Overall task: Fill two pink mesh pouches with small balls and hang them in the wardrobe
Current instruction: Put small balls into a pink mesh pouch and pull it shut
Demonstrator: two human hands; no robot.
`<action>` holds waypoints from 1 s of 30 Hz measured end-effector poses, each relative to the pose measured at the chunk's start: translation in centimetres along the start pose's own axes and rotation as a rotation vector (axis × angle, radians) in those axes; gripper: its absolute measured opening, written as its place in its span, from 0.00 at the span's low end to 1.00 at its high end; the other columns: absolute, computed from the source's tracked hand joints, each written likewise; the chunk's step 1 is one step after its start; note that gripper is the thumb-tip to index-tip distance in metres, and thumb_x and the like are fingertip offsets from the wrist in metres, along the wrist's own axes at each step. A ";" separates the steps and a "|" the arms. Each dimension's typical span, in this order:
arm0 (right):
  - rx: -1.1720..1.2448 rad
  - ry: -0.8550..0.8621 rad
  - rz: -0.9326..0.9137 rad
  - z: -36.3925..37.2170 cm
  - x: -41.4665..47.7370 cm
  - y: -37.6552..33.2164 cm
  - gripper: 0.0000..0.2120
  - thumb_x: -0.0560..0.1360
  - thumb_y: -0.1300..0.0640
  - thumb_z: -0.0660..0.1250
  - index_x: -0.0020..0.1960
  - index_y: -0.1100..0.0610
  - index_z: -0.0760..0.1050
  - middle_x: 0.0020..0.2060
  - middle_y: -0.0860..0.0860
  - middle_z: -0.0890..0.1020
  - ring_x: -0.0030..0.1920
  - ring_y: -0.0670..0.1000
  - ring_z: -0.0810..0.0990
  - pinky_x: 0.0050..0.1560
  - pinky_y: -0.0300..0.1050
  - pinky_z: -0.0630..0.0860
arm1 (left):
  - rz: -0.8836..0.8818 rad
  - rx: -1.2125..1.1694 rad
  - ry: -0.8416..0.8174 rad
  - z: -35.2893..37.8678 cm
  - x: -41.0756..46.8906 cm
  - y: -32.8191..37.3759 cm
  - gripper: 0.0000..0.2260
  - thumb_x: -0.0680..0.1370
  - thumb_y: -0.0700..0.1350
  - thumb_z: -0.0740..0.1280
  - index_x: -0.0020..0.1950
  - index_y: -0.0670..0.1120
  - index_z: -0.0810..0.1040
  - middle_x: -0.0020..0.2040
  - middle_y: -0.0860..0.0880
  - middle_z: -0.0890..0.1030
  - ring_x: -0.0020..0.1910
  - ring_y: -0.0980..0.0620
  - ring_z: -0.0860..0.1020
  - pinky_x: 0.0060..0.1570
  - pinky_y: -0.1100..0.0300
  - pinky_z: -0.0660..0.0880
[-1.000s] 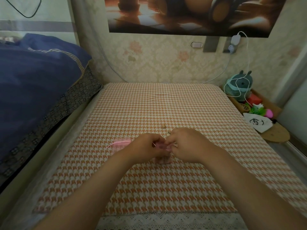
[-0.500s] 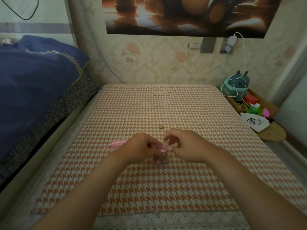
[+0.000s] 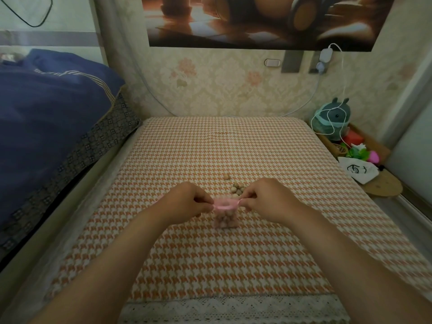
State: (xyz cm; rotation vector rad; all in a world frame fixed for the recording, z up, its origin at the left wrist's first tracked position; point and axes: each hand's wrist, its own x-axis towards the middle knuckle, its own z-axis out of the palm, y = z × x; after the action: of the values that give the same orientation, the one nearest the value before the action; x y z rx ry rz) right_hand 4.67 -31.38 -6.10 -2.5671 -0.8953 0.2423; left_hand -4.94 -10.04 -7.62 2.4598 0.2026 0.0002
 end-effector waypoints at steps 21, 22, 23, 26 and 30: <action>0.845 -0.155 0.522 1.6 1.9 1.9 0.07 0.80 0.56 0.70 0.49 0.59 0.84 0.37 0.50 0.86 0.27 0.46 0.75 0.26 0.37 0.69 | -0.193 -0.123 -0.009 -1.2 -0.2 -2.7 0.06 0.79 0.43 0.70 0.44 0.44 0.84 0.35 0.44 0.82 0.28 0.55 0.77 0.32 0.61 0.77; 0.822 -0.140 0.535 1.6 2.0 1.9 0.07 0.80 0.56 0.70 0.49 0.59 0.84 0.38 0.51 0.86 0.27 0.47 0.75 0.26 0.37 0.69 | -0.192 -0.117 0.001 -1.4 -0.1 -2.8 0.06 0.79 0.44 0.70 0.44 0.44 0.84 0.37 0.44 0.82 0.28 0.55 0.77 0.31 0.61 0.76; 0.797 -0.120 0.549 1.7 2.1 1.8 0.07 0.80 0.57 0.70 0.49 0.60 0.85 0.38 0.51 0.86 0.28 0.47 0.75 0.26 0.38 0.69 | -0.189 -0.111 0.007 -1.5 -0.2 -2.8 0.07 0.80 0.44 0.69 0.45 0.43 0.84 0.38 0.44 0.82 0.29 0.55 0.77 0.31 0.62 0.76; 0.755 -0.019 0.573 2.2 2.4 1.1 0.09 0.80 0.58 0.69 0.47 0.63 0.85 0.39 0.54 0.86 0.27 0.49 0.76 0.26 0.39 0.69 | -0.202 -0.099 0.033 -1.2 0.1 -2.7 0.08 0.80 0.43 0.68 0.44 0.43 0.83 0.37 0.46 0.81 0.32 0.53 0.77 0.34 0.59 0.76; 0.912 0.001 0.491 2.9 2.3 -0.1 0.09 0.83 0.59 0.64 0.52 0.64 0.80 0.41 0.57 0.83 0.29 0.53 0.78 0.26 0.42 0.71 | -0.280 -0.260 0.092 -0.1 0.7 -2.8 0.10 0.79 0.42 0.66 0.38 0.44 0.79 0.37 0.43 0.80 0.38 0.44 0.79 0.43 0.48 0.80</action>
State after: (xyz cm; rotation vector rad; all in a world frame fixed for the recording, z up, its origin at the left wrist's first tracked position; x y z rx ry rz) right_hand 5.57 -28.96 -8.72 -1.8538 -0.0592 0.6199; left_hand -4.63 -7.69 -9.33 2.1569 0.5507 0.0176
